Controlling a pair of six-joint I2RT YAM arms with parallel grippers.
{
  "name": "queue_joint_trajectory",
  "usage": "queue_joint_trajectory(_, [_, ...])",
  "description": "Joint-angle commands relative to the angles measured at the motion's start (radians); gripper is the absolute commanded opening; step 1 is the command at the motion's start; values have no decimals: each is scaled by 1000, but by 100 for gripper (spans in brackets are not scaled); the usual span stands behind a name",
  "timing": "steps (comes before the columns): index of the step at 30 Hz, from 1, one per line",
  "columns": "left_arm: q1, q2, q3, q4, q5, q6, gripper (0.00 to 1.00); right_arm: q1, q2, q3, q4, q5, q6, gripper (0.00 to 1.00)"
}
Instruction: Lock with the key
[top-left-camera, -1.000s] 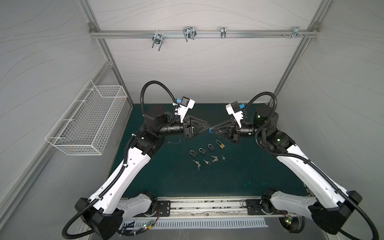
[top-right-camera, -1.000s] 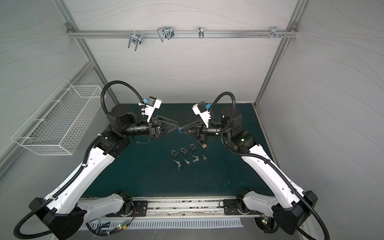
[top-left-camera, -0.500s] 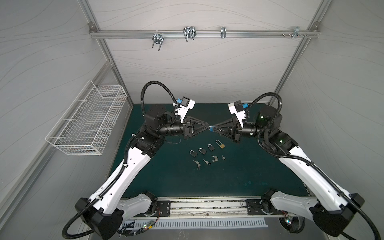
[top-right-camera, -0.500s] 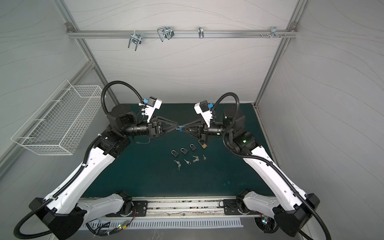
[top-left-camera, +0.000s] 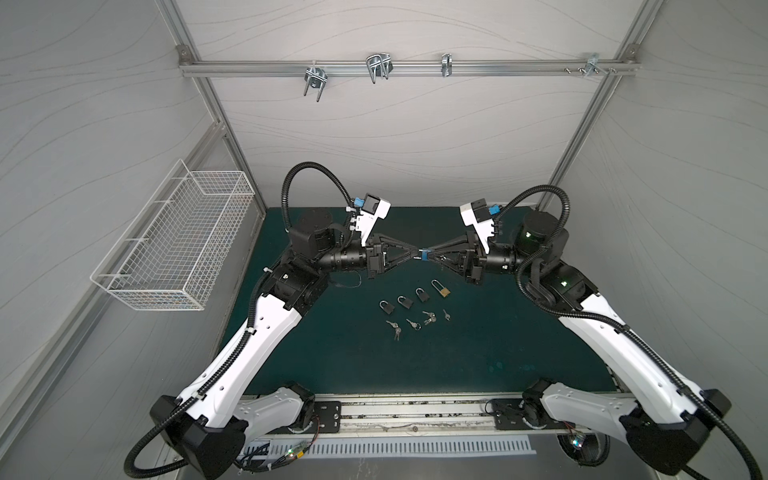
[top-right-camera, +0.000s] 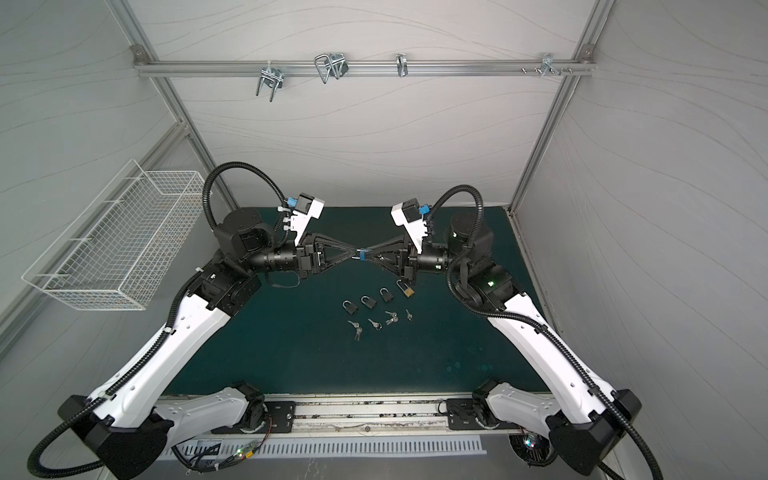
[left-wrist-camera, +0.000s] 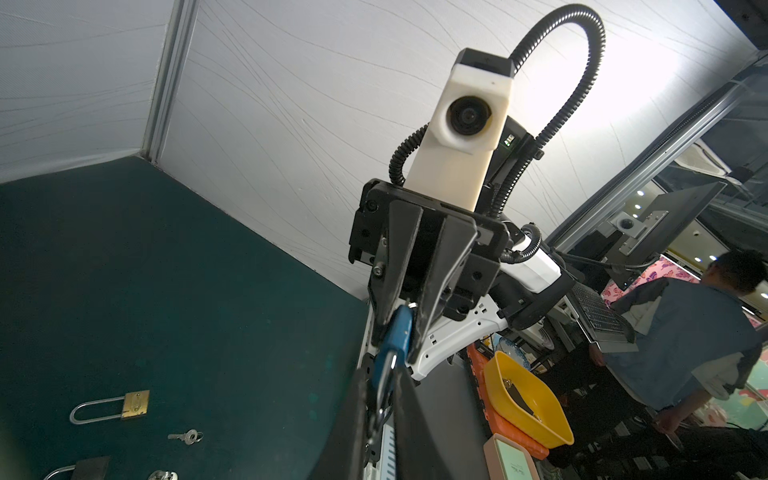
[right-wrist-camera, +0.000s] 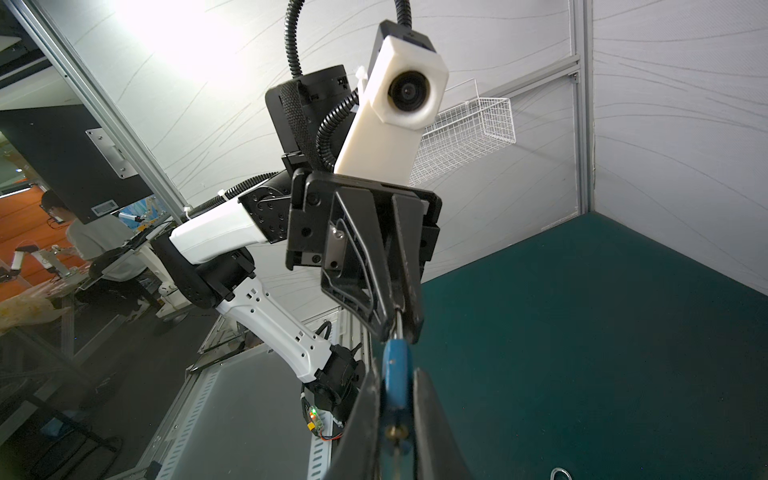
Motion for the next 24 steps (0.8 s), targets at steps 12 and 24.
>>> queue_joint_trajectory(12, [-4, -8, -2, 26, 20, 17, 10, -8, -33, 8, 42, -8, 20, 0])
queue_joint_trajectory(24, [-5, -12, -4, 32, 23, 14, 10, -9, -36, 12, 39, -11, 24, 0])
